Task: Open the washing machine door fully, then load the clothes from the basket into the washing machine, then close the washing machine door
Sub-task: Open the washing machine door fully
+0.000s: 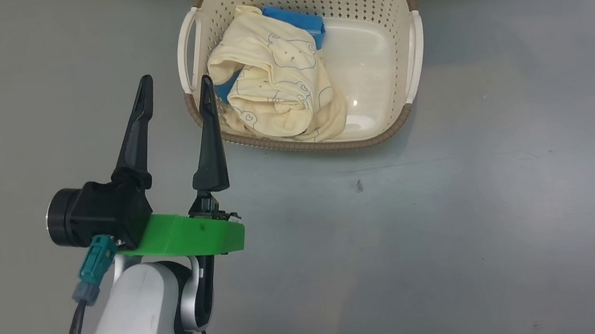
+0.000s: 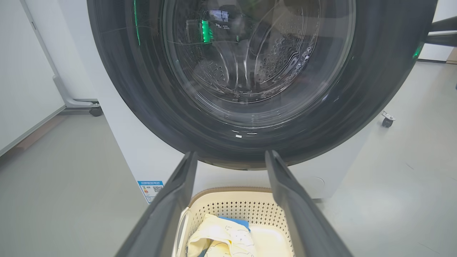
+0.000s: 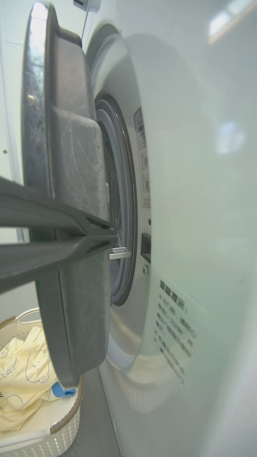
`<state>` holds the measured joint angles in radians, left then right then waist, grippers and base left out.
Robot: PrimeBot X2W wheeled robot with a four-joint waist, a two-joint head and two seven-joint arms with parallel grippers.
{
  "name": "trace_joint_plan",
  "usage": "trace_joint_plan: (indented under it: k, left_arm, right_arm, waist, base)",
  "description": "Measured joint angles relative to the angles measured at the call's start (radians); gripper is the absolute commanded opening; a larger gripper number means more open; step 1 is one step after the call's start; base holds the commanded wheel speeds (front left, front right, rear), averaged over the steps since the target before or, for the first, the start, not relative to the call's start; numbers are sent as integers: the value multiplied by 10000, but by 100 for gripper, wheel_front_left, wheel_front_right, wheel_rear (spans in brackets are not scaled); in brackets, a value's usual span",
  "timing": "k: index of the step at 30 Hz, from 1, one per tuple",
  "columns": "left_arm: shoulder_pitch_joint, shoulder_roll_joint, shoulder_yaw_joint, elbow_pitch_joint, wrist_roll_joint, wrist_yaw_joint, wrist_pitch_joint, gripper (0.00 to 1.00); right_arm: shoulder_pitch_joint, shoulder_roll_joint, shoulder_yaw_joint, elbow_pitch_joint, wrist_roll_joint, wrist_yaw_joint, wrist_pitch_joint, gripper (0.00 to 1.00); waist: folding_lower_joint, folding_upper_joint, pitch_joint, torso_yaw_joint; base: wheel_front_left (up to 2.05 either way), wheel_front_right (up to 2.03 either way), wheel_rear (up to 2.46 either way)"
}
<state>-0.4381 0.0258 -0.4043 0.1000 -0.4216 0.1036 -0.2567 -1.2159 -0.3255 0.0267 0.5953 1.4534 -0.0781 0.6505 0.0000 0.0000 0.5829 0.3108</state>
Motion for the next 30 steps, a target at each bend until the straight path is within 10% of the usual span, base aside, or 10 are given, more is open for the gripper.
trace_joint_plan:
  k: [30]
  left_arm:
    - [271,-2,79,232,-10,59,0,100]
  right_arm:
    - [1766,1160,-207,-98,1795,972,1814,0]
  waist:
    - [0,0,-813,-31]
  base:
    - [0,0,0]
